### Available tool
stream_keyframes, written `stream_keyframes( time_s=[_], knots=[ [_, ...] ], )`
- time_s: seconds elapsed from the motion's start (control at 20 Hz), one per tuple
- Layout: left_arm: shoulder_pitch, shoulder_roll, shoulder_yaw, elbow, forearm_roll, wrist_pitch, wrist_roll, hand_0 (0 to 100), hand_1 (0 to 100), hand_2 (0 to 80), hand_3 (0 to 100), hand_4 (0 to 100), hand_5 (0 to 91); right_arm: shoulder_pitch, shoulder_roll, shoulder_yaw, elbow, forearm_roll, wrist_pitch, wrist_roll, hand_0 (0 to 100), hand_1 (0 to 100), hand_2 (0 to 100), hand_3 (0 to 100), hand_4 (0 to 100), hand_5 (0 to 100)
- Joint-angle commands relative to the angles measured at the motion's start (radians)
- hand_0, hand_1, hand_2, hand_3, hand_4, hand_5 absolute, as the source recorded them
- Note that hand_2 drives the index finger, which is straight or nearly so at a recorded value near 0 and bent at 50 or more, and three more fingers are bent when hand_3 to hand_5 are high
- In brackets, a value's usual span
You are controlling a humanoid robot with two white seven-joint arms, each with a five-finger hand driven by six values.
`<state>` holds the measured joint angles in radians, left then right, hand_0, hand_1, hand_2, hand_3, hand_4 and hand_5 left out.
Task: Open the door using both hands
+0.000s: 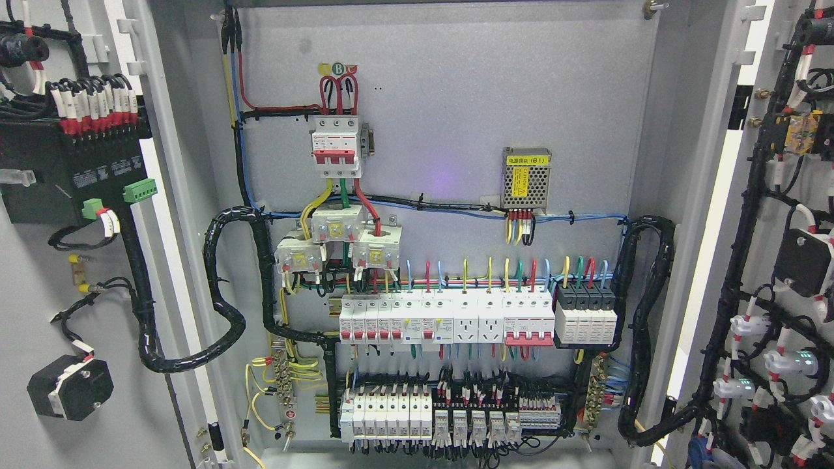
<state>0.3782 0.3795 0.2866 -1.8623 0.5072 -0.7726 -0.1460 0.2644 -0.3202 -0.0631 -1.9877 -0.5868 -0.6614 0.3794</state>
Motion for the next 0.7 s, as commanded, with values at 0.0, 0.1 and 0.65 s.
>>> stream_keyframes(
  time_s=[0.0,0.1,0.65],
  knots=[
    [-0.012,0.061,0.051,0.09,0.025,-0.094,0.0,0,0,0.0,0,4,0.0,-0.01,-0.011,-0.015,0.038,-0.03,-0.004,0.001,0,0,0,0,0,0],
    [-0.021,0.061,0.063,0.112,0.025,-0.089,-0.001,0,0,0.0,0,4,0.0,-0.01,-0.011,-0.02,0.04,-0.034,-0.013,0.003,0,0,0,0,0,0],
    [-0.065,0.094,0.063,0.147,0.053,0.055,-0.001,0,0,0.0,0,4,0.0,0.007,-0.059,-0.026,0.049,-0.041,-0.075,0.004,0,0,0,0,0,0]
  ],
)
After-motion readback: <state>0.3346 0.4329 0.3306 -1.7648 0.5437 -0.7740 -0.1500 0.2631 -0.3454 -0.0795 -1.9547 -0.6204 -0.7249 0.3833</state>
